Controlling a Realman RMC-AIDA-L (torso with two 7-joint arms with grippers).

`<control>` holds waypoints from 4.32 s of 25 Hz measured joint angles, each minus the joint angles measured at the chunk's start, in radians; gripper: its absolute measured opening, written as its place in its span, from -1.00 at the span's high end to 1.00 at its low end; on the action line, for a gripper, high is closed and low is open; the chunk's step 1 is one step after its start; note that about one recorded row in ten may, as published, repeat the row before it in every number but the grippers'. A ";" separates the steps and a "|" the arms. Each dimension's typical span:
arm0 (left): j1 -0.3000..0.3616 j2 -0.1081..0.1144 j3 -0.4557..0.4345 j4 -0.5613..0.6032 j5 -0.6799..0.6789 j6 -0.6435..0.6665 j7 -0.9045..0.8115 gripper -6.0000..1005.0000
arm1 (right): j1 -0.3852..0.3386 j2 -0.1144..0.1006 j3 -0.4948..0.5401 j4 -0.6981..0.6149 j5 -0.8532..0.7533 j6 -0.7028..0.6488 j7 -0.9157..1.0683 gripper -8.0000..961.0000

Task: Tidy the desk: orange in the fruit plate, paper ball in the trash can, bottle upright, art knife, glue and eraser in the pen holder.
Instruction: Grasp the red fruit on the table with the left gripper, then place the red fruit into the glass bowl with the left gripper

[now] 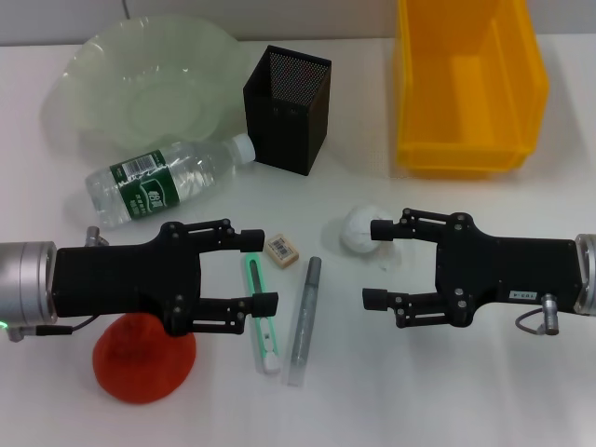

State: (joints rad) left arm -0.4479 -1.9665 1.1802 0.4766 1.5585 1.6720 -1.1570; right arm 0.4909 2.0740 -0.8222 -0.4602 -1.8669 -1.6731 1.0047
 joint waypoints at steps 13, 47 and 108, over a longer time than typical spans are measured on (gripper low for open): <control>-0.001 0.002 -0.004 0.002 0.000 0.000 0.000 -0.60 | 0.001 -0.002 0.000 0.000 0.000 0.000 0.000 -0.73; 0.080 0.075 -0.279 0.046 0.391 0.029 0.003 -0.60 | 0.032 -0.009 0.000 -0.003 -0.104 0.022 0.011 -0.73; -0.115 -0.103 -0.614 -0.076 0.192 -0.103 0.230 0.86 | -0.011 0.006 0.098 0.008 -0.081 0.030 -0.065 -0.73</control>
State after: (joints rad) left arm -0.5633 -2.0691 0.5662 0.4006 1.7504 1.5693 -0.9271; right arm 0.4800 2.0797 -0.7242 -0.4519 -1.9482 -1.6433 0.9393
